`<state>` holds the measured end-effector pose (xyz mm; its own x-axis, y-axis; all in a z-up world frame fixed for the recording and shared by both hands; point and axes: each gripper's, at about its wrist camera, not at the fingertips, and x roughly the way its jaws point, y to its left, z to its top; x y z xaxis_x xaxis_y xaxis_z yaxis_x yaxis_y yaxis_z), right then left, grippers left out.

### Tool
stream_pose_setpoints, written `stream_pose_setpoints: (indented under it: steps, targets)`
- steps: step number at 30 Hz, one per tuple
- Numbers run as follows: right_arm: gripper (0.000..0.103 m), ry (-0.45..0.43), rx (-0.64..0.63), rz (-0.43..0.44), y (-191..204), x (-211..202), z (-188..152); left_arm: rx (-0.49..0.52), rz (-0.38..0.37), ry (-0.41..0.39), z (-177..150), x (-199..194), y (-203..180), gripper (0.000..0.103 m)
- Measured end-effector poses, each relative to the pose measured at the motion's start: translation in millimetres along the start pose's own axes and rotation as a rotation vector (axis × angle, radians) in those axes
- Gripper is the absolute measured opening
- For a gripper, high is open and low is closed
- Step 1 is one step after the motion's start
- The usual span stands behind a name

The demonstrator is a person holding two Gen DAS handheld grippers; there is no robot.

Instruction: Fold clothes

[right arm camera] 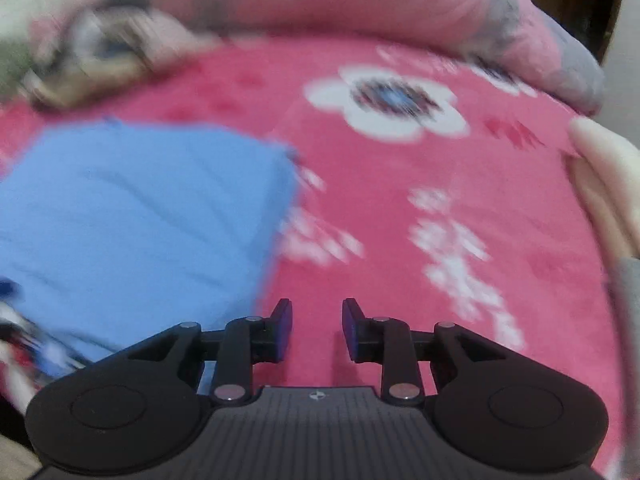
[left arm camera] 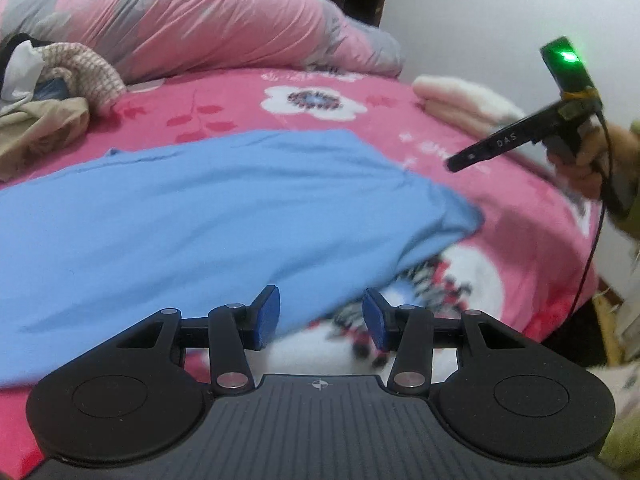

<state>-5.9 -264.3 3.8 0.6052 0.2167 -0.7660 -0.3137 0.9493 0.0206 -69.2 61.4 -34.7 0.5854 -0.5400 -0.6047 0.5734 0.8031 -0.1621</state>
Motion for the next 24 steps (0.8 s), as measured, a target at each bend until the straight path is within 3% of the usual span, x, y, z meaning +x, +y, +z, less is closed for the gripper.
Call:
stream_pose_setpoints:
  steps: [3, 5, 7, 9, 10, 13, 16, 19, 24]
  targets:
    - [0.028, -0.032, -0.084, 0.109, 33, 5, -6, 0.003, -0.022, 0.015, 4, 9, -9, 0.046]
    - [0.028, 0.015, -0.173, 0.050, 41, 15, -22, -0.002, -0.029, 0.034, 1, 14, -12, 0.046]
    - [0.037, 0.045, -0.150, -0.041, 18, 19, -40, -0.012, -0.026, 0.059, -5, 16, -12, 0.046]
    - [0.037, 0.022, -0.002, -0.036, -9, 4, -46, -0.003, -0.018, 0.051, -8, 9, -14, 0.046]
    - [0.037, 0.005, 0.024, -0.082, -14, -7, -49, 0.001, -0.017, 0.047, -8, 6, -15, 0.046]
    - [0.037, -0.075, -0.012, -0.089, -3, -36, -58, 0.036, -0.023, 0.032, -3, 4, -22, 0.046]
    - [0.037, -0.140, -0.143, 0.013, 32, -54, -69, 0.099, -0.023, 0.033, 2, 7, -35, 0.046]
    - [0.035, -0.151, -0.327, 0.104, 70, -52, -80, 0.157, -0.034, 0.031, 3, 10, -48, 0.046]
    - [0.025, -0.108, -0.538, 0.115, 93, -20, -74, 0.181, -0.035, 0.035, 0, 8, -57, 0.046]
